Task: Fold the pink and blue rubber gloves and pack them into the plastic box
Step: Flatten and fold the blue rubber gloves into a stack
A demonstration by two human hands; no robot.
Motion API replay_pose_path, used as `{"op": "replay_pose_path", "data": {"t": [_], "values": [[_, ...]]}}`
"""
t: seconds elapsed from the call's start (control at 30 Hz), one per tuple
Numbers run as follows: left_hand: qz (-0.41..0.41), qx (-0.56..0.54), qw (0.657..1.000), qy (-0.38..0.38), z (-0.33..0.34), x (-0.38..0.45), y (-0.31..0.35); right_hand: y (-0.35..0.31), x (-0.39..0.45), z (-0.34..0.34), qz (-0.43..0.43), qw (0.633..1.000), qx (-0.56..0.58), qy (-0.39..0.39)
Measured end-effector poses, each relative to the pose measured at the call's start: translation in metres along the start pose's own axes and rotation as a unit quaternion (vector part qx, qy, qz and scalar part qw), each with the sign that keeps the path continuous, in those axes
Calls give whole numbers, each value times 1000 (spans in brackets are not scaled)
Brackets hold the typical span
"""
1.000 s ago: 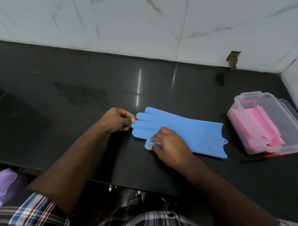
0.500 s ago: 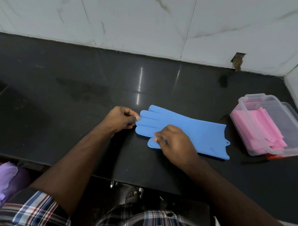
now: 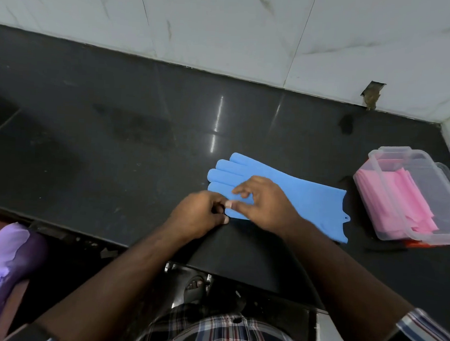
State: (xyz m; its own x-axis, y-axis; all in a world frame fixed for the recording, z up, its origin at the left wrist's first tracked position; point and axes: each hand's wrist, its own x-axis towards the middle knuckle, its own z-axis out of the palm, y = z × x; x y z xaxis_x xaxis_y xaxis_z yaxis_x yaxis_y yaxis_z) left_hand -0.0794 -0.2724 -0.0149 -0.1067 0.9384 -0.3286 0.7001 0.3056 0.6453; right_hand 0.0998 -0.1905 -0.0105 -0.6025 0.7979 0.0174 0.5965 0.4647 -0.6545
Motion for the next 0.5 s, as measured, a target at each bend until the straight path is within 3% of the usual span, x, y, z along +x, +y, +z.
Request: {"op": "replay_pose_path", "data": {"t": [0.1, 0.3, 0.5], "values": [[-10, 11, 999, 46, 8, -3, 4, 9, -5, 0, -29, 994, -59, -82], [-21, 0, 998, 60, 10, -6, 6, 18, -3, -8, 22, 997, 71, -20], [-54, -95, 991, 78, 12, -6, 6, 16, -7, -7, 39, 996, 80, -3]]}}
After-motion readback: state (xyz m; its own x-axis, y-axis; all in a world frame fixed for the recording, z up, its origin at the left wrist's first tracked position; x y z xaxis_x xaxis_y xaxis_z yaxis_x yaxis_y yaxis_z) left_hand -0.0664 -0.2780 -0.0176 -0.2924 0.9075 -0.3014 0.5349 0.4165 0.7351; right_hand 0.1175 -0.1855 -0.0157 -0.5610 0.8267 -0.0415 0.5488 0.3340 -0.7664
